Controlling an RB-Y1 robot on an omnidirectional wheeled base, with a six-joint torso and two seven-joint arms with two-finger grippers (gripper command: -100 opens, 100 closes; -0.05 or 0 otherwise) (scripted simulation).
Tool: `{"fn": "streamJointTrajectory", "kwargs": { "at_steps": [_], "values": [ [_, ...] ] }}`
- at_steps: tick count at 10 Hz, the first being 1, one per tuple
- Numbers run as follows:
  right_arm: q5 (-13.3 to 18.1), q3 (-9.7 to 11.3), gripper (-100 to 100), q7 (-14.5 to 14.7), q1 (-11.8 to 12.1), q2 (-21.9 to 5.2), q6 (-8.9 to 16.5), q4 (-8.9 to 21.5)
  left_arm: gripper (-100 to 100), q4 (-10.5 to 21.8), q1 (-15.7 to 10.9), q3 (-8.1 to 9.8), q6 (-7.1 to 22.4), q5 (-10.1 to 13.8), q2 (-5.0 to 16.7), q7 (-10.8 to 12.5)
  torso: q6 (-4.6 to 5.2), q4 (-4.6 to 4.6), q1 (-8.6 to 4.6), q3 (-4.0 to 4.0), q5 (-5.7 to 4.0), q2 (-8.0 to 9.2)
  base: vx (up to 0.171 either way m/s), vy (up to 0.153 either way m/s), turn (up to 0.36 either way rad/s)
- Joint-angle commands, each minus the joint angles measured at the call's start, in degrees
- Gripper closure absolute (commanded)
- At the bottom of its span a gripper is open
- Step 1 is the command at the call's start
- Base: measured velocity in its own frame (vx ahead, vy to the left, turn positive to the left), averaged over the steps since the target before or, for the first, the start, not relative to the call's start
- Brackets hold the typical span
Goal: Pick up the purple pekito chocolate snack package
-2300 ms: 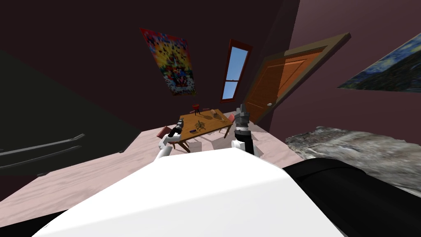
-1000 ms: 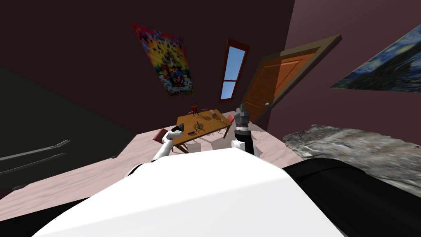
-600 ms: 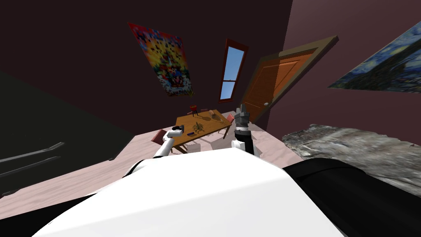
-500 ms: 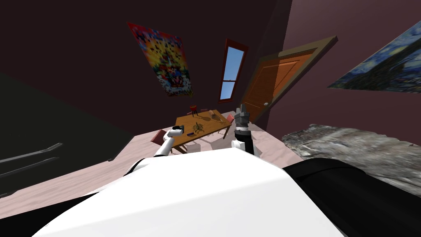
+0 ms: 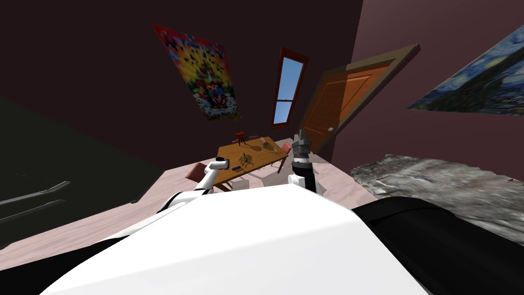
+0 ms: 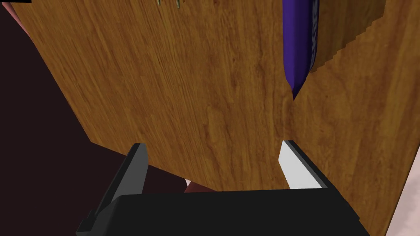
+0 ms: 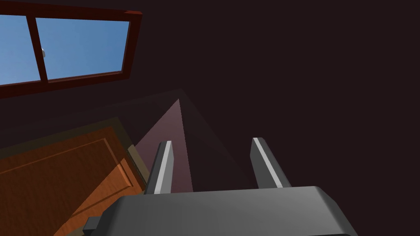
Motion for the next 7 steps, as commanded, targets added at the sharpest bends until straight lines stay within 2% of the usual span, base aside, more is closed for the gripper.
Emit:
{"fn": "streamJointTrajectory", "kwargs": {
  "at_steps": [1, 2, 3, 4, 5, 6, 7],
  "values": [
    [0.0, 0.0, 0, 0.0, 0.0, 0.0, 0.0, 0.0, -100, 0.97, -0.49, 0.17, 2.51, 0.43, 0.02, 0.31, 0.0, 0.0, 0.0, 0.0, 0.0, 0.0, 0.033, 0.0, -0.018],
    [0.0, 0.0, 0, 0.0, 0.0, 0.0, 0.0, 0.0, -100, 4.04, -2.15, 0.52, 4.1, 1.22, 0.01, 0.92, -0.01, -0.01, 0.0, -0.01, 0.0, 0.0, 0.043, -0.008, -0.019],
    [0.0, 0.0, 0, 0.0, 0.0, 0.0, 0.0, 0.0, -100, 4.04, -2.15, 0.52, 5.35, 1.22, 0.01, 0.92, 0.0, -0.01, -0.03, -0.03, -0.01, -0.04, 0.041, -0.007, -0.014],
    [0.0, 0.0, 0, 0.0, 0.0, 0.0, 0.0, 0.0, -100, 6.97, -3.71, 0.86, 6.77, 2.0, -0.02, 1.51, -0.01, -0.01, -0.03, -0.03, 0.0, -0.03, 0.049, -0.012, -0.025],
    [0.0, 0.0, 0, 0.0, 0.0, 0.0, 0.0, 0.0, -100, 6.97, -3.71, 0.86, 8.05, 2.0, -0.02, 1.51, 0.0, -0.02, -0.05, -0.04, -0.01, -0.06, 0.042, -0.004, -0.011],
    [0.0, 0.0, 0, 0.0, 0.0, 0.0, 0.0, 0.0, -100, 9.42, -5.18, 1.19, 9.87, 2.74, -0.05, 2.08, -0.01, -0.02, -0.02, -0.03, -0.01, -0.04, 0.046, -0.001, -0.017],
    [0.0, 0.0, 0, 0.0, 0.0, 0.0, 0.0, 0.0, -100, 9.71, -5.18, 1.19, 10.59, 2.74, -0.05, 2.08, -0.01, -0.02, -0.01, -0.04, 0.0, -0.06, 0.036, -0.001, -0.011]
  ]
}}
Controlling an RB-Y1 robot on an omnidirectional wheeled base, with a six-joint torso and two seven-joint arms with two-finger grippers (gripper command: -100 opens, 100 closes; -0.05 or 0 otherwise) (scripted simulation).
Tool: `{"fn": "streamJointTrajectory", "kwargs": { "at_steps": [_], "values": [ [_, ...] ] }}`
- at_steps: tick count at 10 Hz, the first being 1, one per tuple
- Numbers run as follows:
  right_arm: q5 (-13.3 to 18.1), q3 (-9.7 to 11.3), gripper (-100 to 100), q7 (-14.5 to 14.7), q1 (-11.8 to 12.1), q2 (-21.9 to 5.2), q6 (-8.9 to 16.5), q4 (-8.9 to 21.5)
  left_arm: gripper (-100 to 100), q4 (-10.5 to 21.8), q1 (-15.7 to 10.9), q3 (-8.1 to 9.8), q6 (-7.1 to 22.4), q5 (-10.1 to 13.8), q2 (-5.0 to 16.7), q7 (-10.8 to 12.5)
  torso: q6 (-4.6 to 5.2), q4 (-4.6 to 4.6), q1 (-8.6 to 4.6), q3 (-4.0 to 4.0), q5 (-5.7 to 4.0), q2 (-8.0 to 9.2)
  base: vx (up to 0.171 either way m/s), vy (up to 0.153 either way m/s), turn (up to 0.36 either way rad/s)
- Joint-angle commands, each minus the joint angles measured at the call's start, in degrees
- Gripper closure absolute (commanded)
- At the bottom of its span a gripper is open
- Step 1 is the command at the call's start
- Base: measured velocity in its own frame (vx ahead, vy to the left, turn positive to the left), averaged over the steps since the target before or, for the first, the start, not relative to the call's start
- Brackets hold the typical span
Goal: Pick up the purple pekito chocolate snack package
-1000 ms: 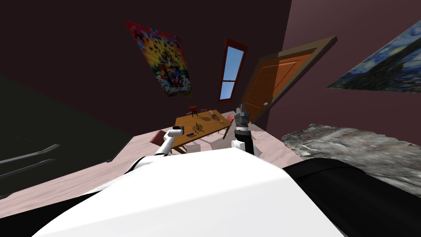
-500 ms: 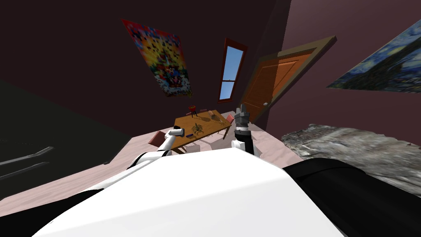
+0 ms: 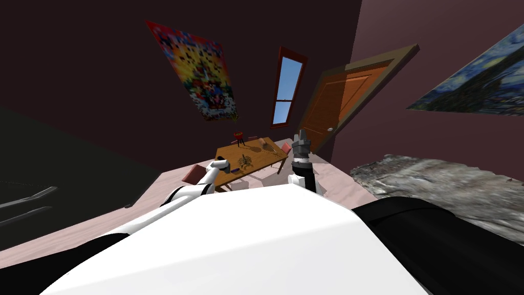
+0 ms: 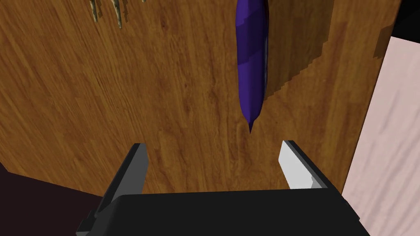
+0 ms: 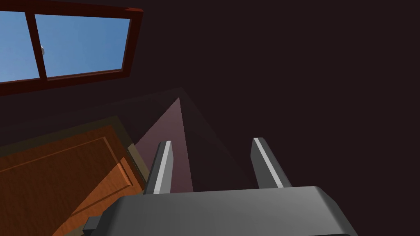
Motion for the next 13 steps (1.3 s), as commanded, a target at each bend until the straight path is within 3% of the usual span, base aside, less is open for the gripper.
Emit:
{"fn": "streamJointTrajectory", "kwargs": {
  "at_steps": [1, 4, 6, 13],
  "values": [
    [0.0, 0.0, 0, 0.0, 0.0, 0.0, 0.0, 0.0, -100, 2.86, -1.6, 0.4, 2.86, 0.92, 0.08, 0.55, 0.0, 0.0, 0.0, 0.0, 0.0, 0.0, 0.045, -0.012, -0.018],
    [0.0, 0.0, 0, 0.0, 0.0, 0.0, 0.0, 0.0, -100, 5.31, -2.86, 0.7, 5.41, 1.59, 0.09, 1.06, 0.0, 0.0, -0.02, -0.01, 0.0, -0.02, 0.041, -0.005, -0.009],
    [0.0, 0.0, 0, 0.0, 0.0, 0.0, 0.0, 0.0, -100, 9.11, -5.02, 1.22, 9.06, 2.77, 0.21, 1.95, 0.0, 0.0, 0.01, 0.0, 0.0, 0.0, 0.047, 0.002, -0.018],
    [0.0, 0.0, 0, 0.0, 0.0, 0.0, 0.0, 0.0, -100, 15.13, -8.2, 2.03, 14.73, 4.59, 0.82, 3.32, -0.01, 0.0, 0.02, -0.01, 0.0, -0.01, 0.046, -0.002, -0.01]
  ]
}}
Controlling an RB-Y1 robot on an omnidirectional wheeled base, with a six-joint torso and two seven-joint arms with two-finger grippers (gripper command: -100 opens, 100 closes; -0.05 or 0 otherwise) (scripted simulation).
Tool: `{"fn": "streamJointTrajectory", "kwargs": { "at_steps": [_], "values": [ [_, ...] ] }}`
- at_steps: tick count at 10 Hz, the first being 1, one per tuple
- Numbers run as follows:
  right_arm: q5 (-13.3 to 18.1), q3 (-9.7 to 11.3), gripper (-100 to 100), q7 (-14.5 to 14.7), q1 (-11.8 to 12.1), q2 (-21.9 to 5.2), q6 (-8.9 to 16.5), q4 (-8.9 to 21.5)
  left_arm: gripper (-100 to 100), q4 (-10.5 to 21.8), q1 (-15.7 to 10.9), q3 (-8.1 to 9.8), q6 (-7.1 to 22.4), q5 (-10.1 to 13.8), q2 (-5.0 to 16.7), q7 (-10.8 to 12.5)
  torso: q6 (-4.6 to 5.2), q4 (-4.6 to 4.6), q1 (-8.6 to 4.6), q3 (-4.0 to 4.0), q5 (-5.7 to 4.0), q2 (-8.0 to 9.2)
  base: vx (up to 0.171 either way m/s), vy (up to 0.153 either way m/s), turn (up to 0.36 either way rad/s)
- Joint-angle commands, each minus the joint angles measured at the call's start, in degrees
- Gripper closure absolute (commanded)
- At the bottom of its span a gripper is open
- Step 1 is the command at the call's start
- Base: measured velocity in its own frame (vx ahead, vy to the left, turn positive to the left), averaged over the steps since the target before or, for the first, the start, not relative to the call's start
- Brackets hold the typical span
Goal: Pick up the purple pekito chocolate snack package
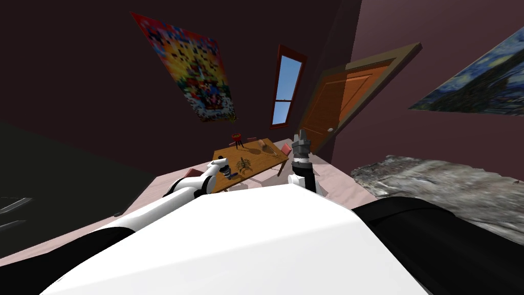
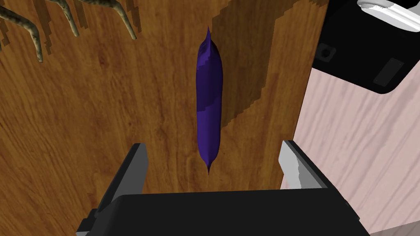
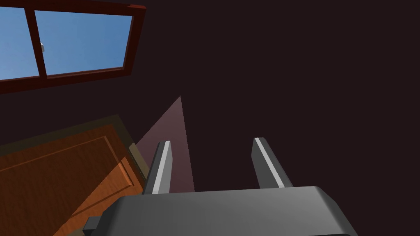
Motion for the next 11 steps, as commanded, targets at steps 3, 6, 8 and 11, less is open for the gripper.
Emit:
{"fn": "streamJointTrajectory", "kwargs": {
  "at_steps": [3, 6, 8, 11],
  "values": [
    [0.0, 0.0, 0, 0.0, -0.01, 0.0, 0.0, 0.0, -100, 0.6, 0.9, 0.03, -1.44, -0.21, -0.56, -0.16, 0.0, 0.03, -0.03, 0.09, 0.0, 0.16, 0.022, 0.002, 0.006],
    [0.0, 0.0, 0, 0.0, 0.0, 0.0, 0.0, 0.0, -100, 1.01, 1.6, 0.04, -2.65, -0.39, -0.99, -0.31, 0.0, 0.01, -0.01, 0.04, 0.0, 0.08, 0.036, 0.005, 0.01],
    [0.0, 0.0, 0, 0.0, 0.0, 0.0, 0.0, 0.0, -100, -0.03, 2.61, 0.02, -2.66, -0.52, -1.24, -0.29, -0.01, 0.02, 0.0, 0.06, 0.0, 0.12, 0.023, 0.005, 0.009],
    [0.0, 0.0, 0, 0.0, -0.01, 0.0, 0.0, 0.0, 100, -0.15, 2.75, 0.02, -2.65, -0.53, -1.3, -0.27, 0.02, 0.04, -0.01, 0.1, 0.01, 0.18, 0.0, 0.0, 0.0]
  ]
}}
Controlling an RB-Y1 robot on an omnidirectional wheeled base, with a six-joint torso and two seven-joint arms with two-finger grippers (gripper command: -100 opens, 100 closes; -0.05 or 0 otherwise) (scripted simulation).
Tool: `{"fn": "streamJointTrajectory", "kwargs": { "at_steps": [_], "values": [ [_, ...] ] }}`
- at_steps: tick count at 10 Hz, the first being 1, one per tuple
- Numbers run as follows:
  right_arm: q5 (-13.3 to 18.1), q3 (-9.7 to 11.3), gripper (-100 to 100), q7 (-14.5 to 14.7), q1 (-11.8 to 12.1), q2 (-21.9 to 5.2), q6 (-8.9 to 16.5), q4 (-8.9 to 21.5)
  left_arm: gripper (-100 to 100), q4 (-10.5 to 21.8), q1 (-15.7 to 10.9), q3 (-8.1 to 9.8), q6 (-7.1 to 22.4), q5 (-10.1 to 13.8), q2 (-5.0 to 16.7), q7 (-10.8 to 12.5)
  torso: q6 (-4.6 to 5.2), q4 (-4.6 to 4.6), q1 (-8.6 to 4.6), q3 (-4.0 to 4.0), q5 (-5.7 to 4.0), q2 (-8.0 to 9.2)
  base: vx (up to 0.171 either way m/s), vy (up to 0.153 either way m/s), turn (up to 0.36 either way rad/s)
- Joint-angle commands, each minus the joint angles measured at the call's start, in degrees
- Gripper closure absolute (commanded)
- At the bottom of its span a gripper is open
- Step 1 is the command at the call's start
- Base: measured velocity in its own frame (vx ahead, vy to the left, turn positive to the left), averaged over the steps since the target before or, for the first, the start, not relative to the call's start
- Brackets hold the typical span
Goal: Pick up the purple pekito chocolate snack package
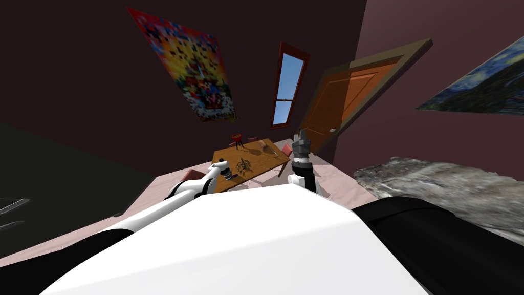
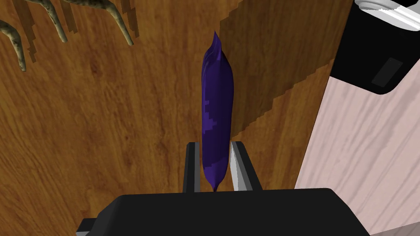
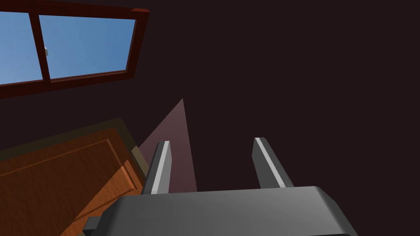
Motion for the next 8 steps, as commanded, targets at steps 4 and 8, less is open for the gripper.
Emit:
{"fn": "streamJointTrajectory", "kwargs": {
  "at_steps": [4, 8],
  "values": [
    [0.0, 0.0, 0, 0.0, 0.0, 0.0, 0.0, 0.0, 100, 0.89, -1.61, 0.02, 0.8, 0.26, 0.59, 0.06, 0.0, 0.0, 0.0, 0.0, 0.0, -0.01, -0.007, 0.0, -0.004],
    [0.0, 0.0, 0, 0.0, 0.0, 0.0, 0.0, 0.0, 0, -0.45, -2.02, -0.11, 2.51, 0.31, 0.85, 0.56, -0.01, 0.04, -0.04, 0.09, -0.02, 0.15, -0.035, -0.007, -0.013]
  ]
}}
